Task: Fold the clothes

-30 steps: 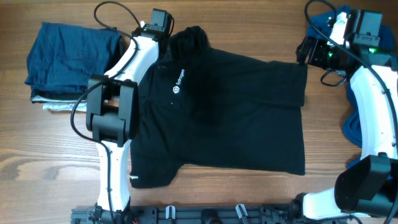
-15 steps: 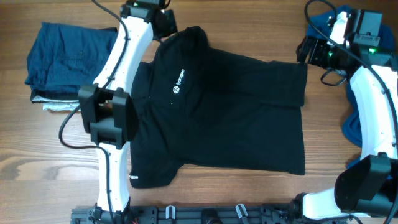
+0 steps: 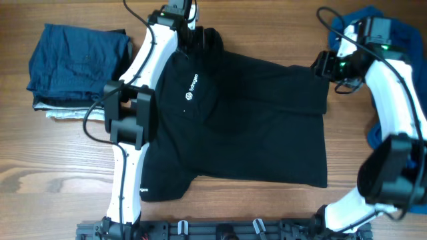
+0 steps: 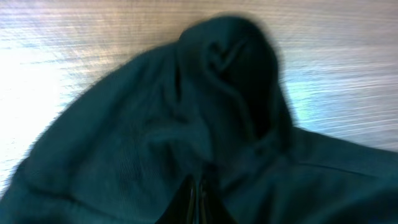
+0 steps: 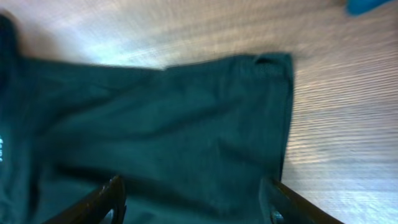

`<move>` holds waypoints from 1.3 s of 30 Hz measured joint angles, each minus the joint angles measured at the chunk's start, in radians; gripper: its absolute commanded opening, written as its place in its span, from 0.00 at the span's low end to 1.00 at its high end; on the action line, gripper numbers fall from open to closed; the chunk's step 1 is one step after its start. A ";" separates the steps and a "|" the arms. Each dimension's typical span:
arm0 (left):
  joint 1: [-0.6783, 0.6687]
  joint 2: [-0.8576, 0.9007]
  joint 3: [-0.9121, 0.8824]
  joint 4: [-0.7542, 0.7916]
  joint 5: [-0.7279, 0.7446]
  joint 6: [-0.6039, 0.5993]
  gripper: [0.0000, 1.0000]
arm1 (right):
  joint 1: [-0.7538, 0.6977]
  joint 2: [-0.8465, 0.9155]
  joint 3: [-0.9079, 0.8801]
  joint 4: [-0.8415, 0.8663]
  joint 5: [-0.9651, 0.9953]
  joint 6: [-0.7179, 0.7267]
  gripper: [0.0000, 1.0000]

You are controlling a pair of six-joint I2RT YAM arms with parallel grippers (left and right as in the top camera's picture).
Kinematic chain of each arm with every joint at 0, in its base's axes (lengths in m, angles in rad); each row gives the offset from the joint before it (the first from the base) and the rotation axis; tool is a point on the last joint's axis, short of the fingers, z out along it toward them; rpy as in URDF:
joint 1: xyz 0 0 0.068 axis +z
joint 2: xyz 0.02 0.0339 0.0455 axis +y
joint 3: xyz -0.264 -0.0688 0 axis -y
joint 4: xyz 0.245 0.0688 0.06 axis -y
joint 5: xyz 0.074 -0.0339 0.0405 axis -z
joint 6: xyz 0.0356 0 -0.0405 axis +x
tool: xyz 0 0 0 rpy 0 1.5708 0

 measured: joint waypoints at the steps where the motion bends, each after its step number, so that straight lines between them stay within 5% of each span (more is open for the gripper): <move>1: 0.000 0.016 0.000 0.011 -0.006 0.003 0.04 | 0.005 0.032 0.000 0.016 -0.001 -0.005 0.70; 13: 0.006 0.038 0.000 0.058 -0.113 0.013 0.04 | 0.009 0.235 0.000 0.262 0.137 -0.093 0.68; 26: 0.010 0.038 0.000 0.058 -0.127 0.013 0.04 | -0.006 0.290 0.000 0.327 0.181 -0.101 0.56; 28: 0.012 0.038 0.000 0.060 -0.127 0.013 0.04 | -0.006 0.311 0.000 0.336 0.182 -0.100 0.33; 29: 0.013 0.038 0.000 0.060 -0.127 0.013 0.04 | -0.006 0.311 0.001 0.348 0.181 -0.102 0.11; 30: 0.016 0.038 0.000 0.060 -0.127 0.013 0.04 | -0.006 0.313 0.001 0.352 0.184 -0.104 0.04; 39: 0.055 0.070 0.000 0.147 -0.127 0.013 0.04 | -0.008 0.319 0.000 0.487 0.185 -0.109 0.04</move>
